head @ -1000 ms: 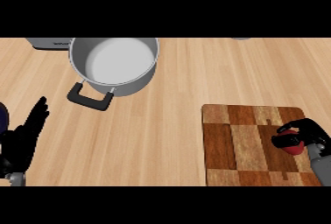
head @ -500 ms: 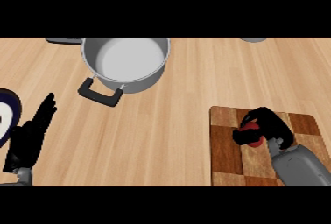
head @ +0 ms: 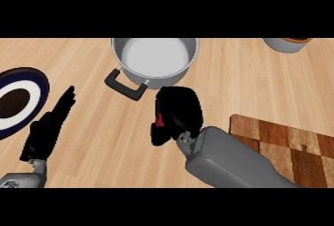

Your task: Pick the tomato from the cutting board and place it in the pot

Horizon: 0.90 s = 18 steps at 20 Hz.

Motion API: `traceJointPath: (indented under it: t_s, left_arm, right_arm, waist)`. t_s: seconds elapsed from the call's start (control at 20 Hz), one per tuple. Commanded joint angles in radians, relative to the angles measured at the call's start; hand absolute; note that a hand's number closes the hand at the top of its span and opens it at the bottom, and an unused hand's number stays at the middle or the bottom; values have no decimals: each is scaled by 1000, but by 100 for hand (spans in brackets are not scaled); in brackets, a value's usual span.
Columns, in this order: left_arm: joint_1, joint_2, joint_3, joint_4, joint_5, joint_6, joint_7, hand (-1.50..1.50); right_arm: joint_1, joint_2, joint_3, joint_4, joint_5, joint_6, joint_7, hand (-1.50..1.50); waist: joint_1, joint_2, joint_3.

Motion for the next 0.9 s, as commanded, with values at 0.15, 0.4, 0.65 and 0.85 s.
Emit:
traceJointPath:
  t_s: [0.15,0.4,0.65,0.85]
  left_arm:
    - [-39,-14,-2,21,-8,15,36,0]
    - [-57,-18,5,43,-21,31,42,0]
    - [-47,-28,3,41,-29,44,24,0]
    - [-63,-16,20,67,-16,26,27,0]
  right_arm:
    - [-334,116,95,135,263,-114,152,150]
    - [-467,118,63,181,274,-244,217,150]
    - [-530,119,34,259,267,-374,236,150]
    - [-592,119,11,356,249,-461,199,150]
  waist:
    - [-47,-14,3]
    - [-50,-4,6]
    - [-59,-1,6]
    - [-68,8,6]
